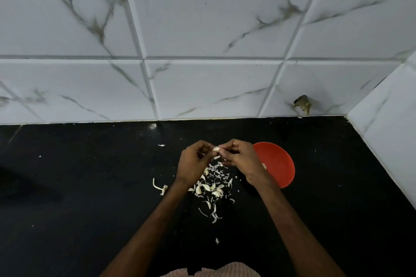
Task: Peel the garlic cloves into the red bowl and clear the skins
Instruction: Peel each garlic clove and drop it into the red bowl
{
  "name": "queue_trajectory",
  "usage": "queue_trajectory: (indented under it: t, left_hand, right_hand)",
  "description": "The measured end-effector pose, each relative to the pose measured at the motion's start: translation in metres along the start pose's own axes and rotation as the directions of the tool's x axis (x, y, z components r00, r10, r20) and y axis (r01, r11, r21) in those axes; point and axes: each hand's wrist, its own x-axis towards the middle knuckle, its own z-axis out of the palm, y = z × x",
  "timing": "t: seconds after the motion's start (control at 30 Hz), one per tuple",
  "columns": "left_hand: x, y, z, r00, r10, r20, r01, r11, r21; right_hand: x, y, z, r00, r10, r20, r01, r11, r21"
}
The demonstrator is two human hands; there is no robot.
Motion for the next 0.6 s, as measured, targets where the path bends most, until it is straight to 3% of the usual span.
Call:
queue_trajectory:
  t: [0.2, 0.33, 0.43, 0.6]
  left_hand:
    - [0.001, 0.001, 0.007, 0.999, -0.035, -0.029, 0.032, 0.996, -0.085]
    - [0.001, 0.003, 0.011, 0.999, -0.033, 0.001, 0.033, 0.992, -0.124]
    - [0.001, 0.003, 0.015, 0.999, -0.053, 0.005, 0.053, 0.989, -0.141]
    - [0.004, 0.000, 0.018, 0.998, -0.068, 0.016, 0.070, 0.987, -0.147]
  right_hand:
    - [0.000, 0.007, 0.002, 0.991, -0.102, -0.083, 0.075, 0.956, -0.283]
    - [0.000, 0.004, 0.002, 0.967, -0.248, -0.064, 0.170, 0.808, -0.564]
    - [0.000, 0.002, 0.004, 0.959, -0.278, -0.044, 0.189, 0.749, -0.635]
    - [0.001, 0.002, 0.005, 0.964, -0.261, -0.055, 0.166, 0.748, -0.643]
